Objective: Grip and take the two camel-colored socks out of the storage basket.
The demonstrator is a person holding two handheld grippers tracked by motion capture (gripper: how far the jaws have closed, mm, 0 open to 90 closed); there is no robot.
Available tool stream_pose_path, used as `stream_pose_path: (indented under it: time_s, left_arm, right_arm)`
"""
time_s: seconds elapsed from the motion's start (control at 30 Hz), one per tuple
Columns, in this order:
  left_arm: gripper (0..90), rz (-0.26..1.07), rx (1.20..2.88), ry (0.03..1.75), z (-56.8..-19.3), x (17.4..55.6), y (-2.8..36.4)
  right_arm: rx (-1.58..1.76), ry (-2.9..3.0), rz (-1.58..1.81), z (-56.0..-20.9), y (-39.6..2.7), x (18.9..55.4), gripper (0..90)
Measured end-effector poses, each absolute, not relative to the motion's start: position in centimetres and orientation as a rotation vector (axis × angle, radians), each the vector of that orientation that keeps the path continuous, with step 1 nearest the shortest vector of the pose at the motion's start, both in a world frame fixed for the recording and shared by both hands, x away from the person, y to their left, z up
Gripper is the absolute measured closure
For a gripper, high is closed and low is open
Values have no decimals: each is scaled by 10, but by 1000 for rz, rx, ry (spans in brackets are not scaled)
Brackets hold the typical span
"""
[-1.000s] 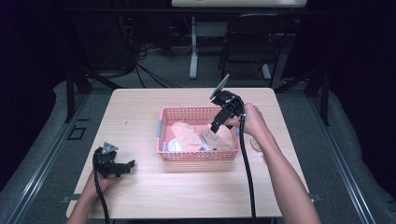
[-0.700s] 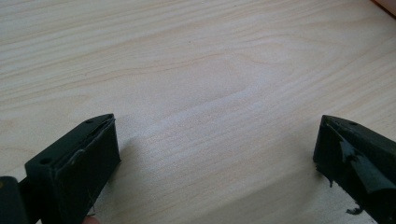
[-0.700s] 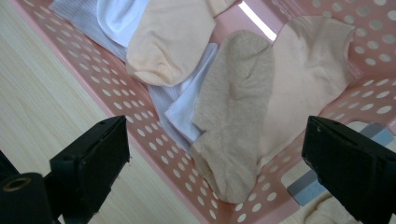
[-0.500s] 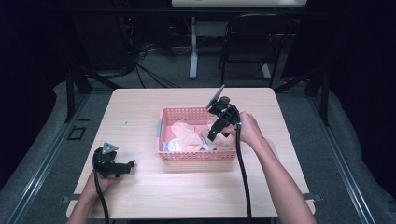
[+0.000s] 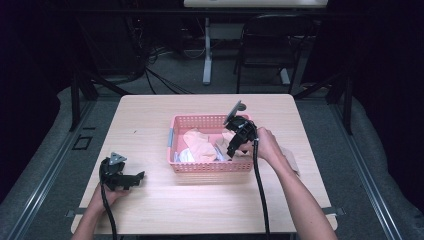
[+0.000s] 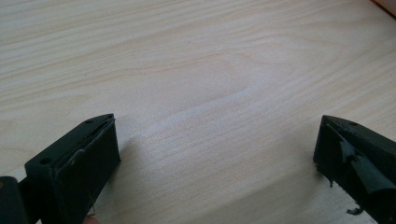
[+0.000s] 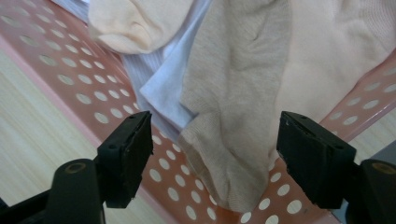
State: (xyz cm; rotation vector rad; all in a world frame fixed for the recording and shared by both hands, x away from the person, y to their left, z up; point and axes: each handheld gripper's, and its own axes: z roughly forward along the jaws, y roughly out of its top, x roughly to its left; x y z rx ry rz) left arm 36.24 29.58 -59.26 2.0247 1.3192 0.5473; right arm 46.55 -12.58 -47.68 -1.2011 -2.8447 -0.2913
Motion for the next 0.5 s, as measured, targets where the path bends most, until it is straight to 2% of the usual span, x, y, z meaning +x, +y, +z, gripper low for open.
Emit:
stream_pose_path:
  time_s: [0.1, 0.37, 0.5]
  left_arm:
    - [0, 546, 2024, 1321, -593, 362, 296]
    - [0, 547, 2026, 1319, -593, 363, 296]
    - [0, 547, 2024, 1323, -593, 362, 296]
  right_arm:
    - [-1212, -2845, -281, -484, -126, 466, 338]
    - [-1232, -2838, -263, -499, -122, 467, 402]
    - [-1220, -2846, -162, -510, -120, 471, 481]
